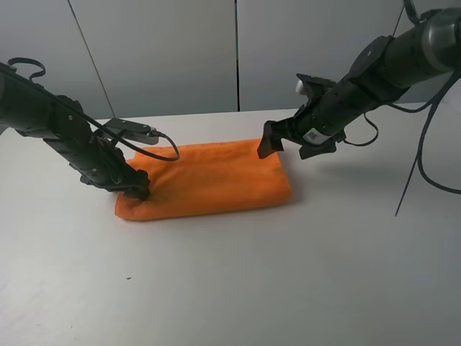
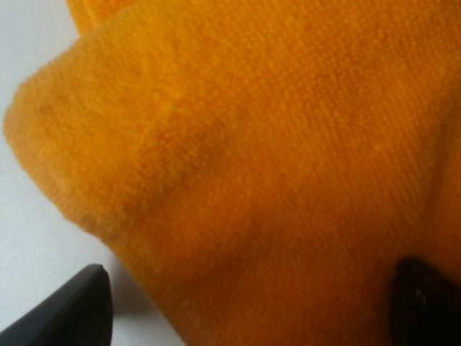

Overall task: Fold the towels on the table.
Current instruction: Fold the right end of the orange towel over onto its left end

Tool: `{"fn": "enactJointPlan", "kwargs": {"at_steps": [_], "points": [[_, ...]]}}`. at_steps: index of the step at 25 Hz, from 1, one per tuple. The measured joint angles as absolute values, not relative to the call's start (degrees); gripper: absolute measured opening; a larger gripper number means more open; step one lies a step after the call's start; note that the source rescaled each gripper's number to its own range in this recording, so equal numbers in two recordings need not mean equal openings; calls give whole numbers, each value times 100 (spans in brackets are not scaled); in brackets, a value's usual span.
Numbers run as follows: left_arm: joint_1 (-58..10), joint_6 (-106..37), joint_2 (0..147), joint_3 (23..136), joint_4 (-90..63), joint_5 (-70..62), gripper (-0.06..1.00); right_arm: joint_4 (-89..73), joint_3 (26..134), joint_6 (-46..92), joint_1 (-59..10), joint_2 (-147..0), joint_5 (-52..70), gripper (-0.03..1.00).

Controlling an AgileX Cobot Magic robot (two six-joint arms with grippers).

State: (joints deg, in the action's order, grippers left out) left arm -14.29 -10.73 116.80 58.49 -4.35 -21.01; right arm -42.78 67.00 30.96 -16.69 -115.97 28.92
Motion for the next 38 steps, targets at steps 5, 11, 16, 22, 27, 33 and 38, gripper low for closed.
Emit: {"fn": "enactJointPlan", "kwargs": {"at_steps": [5, 11, 16, 22, 27, 33, 38], "points": [[-1429, -1073, 11680, 5849, -435, -2101, 100, -4390, 6707, 2938, -1666, -11983, 3000, 100], [-1429, -1073, 11680, 5849, -445, -2111, 100, -4873, 6712, 3071, -1656, -12087, 3140, 100], [-1429, -1073, 11680, 5849, -445, -2119, 100, -5502, 6712, 3478, -1729, -12130, 3290, 100], [-1429, -1073, 11680, 5849, -467, -2124, 100, -6183, 6712, 3940, -2005, -12130, 3304, 100], [-1429, -1073, 11680, 5849, -478, -2133, 100, -6694, 6829, 4313, -2180, -12130, 3304, 100], [-1429, -1073, 11680, 5849, -478, -2137, 100, -6715, 6939, 4257, -2203, -12130, 3328, 84], [-1429, -1073, 11680, 5849, -478, -2137, 100, -6610, 6939, 4255, -2203, -12130, 3540, 6]]}}
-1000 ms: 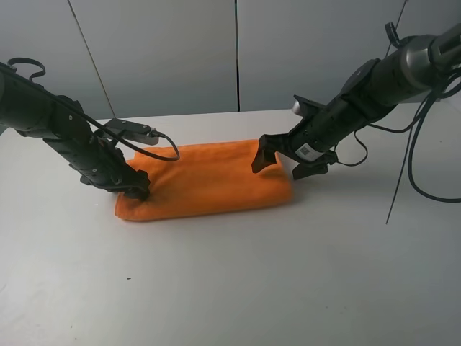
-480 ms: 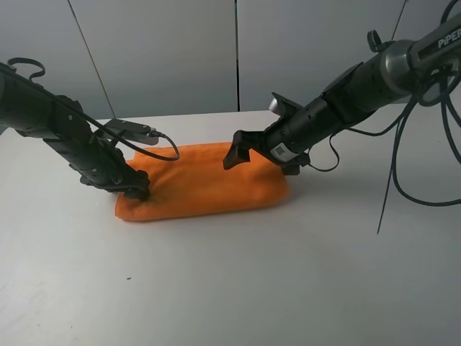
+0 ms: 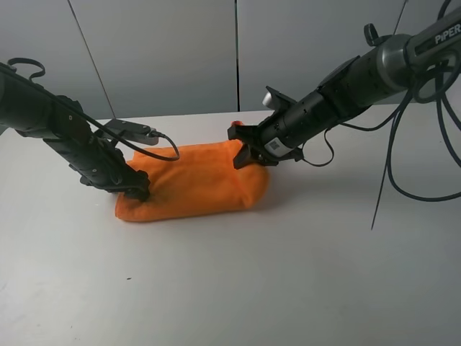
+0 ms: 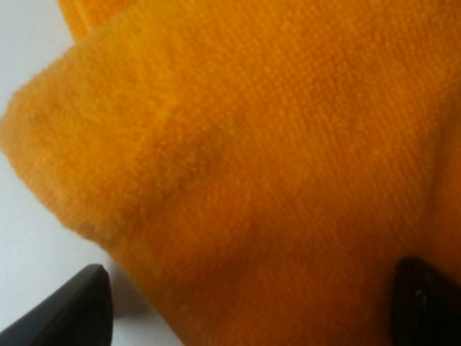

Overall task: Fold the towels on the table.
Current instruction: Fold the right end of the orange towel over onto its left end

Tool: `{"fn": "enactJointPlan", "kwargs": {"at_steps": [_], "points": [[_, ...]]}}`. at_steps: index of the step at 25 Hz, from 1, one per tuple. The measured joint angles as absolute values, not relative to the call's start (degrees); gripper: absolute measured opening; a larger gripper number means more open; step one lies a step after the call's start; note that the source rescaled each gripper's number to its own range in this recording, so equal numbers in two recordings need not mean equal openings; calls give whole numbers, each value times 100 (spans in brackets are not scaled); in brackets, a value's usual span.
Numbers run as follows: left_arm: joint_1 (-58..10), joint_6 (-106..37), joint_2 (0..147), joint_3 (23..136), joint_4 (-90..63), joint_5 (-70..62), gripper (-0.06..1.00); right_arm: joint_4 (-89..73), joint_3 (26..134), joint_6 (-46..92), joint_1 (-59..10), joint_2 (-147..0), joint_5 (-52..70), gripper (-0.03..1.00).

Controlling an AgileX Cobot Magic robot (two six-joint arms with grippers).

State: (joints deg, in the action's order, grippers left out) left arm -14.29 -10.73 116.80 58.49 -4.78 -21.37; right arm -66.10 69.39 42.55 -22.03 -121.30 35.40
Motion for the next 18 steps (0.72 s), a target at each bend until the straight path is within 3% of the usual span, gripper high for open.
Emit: {"fn": "enactJointPlan", "kwargs": {"at_steps": [18], "points": [[-1791, -1412, 11579, 5878, -509, -2698, 100, -6668, 6425, 4225, -1666, -12039, 4226, 5]]}}
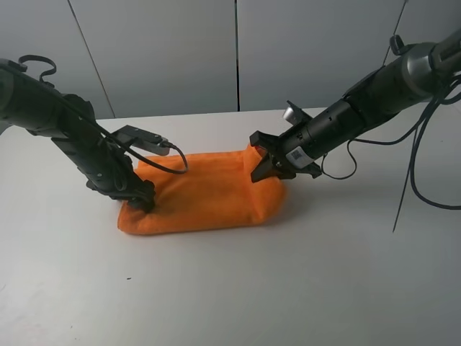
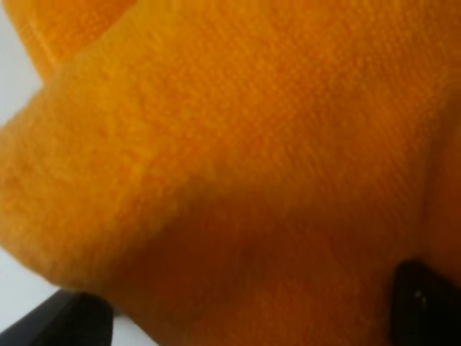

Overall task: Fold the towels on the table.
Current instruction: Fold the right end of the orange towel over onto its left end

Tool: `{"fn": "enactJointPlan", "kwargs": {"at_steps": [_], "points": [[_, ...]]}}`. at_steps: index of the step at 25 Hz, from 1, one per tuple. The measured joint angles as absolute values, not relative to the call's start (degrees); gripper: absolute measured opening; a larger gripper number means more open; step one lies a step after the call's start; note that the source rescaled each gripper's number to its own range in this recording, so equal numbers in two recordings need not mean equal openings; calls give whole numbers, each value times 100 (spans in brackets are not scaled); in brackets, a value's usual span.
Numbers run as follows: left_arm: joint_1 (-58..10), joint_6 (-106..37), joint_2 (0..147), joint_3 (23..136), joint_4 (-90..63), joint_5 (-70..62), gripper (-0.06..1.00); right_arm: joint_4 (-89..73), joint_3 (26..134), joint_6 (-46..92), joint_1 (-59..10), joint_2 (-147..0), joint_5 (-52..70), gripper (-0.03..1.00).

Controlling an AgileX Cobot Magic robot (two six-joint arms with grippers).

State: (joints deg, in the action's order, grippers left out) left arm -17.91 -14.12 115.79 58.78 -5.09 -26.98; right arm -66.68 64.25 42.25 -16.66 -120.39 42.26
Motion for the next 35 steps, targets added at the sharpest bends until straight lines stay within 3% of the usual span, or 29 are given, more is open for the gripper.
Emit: {"fn": "enactJointPlan", "kwargs": {"at_steps": [9, 19, 35], "points": [[-1831, -896, 11569, 5878, -241, -2747, 100, -7794, 6413, 4901, -1704, -11792, 4856, 5], [-1831, -850, 11569, 5878, -212, -2686, 100, -8932, 6404, 5817, -2431, -11804, 5158, 5], [-1831, -851, 11567, 5878, -201, -2648, 100, -9551, 7233, 5943, -2737, -13267, 6132, 5]]}}
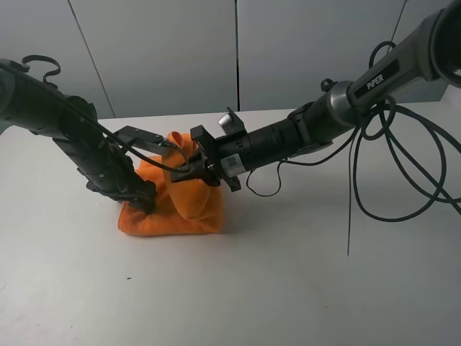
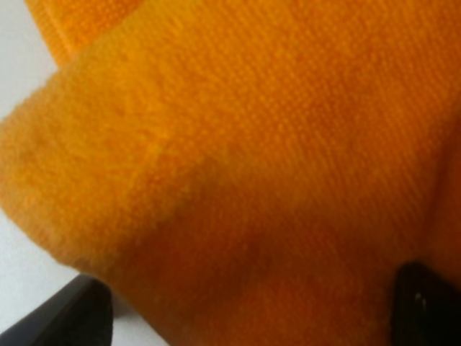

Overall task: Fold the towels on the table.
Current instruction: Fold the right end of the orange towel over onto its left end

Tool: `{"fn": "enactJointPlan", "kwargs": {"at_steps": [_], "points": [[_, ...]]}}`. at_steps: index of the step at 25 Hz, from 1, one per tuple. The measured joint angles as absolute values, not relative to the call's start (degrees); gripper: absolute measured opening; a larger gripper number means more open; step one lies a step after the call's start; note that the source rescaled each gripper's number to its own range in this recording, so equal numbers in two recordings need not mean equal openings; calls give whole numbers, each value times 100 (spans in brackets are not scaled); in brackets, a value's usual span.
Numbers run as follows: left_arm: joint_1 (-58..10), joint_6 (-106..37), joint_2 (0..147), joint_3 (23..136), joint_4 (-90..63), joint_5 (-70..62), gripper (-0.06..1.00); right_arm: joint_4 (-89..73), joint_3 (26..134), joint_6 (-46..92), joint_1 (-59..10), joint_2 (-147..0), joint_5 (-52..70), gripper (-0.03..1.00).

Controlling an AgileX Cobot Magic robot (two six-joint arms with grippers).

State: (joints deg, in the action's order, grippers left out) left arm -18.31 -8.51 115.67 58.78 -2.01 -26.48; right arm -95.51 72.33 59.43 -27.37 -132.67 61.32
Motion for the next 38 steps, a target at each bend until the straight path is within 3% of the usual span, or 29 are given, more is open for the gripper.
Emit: {"fn": "enactJointPlan", "kwargs": {"at_steps": [26, 38], "points": [[-1784, -890, 10884, 5791, 0, -2863, 100, -9714, 7389, 6087, -2757, -13617, 6097, 5], [-555, -490, 10235, 5725, -87, -3420, 100, -9680, 7389, 6087, -2757, -13617, 6092, 5]]}}
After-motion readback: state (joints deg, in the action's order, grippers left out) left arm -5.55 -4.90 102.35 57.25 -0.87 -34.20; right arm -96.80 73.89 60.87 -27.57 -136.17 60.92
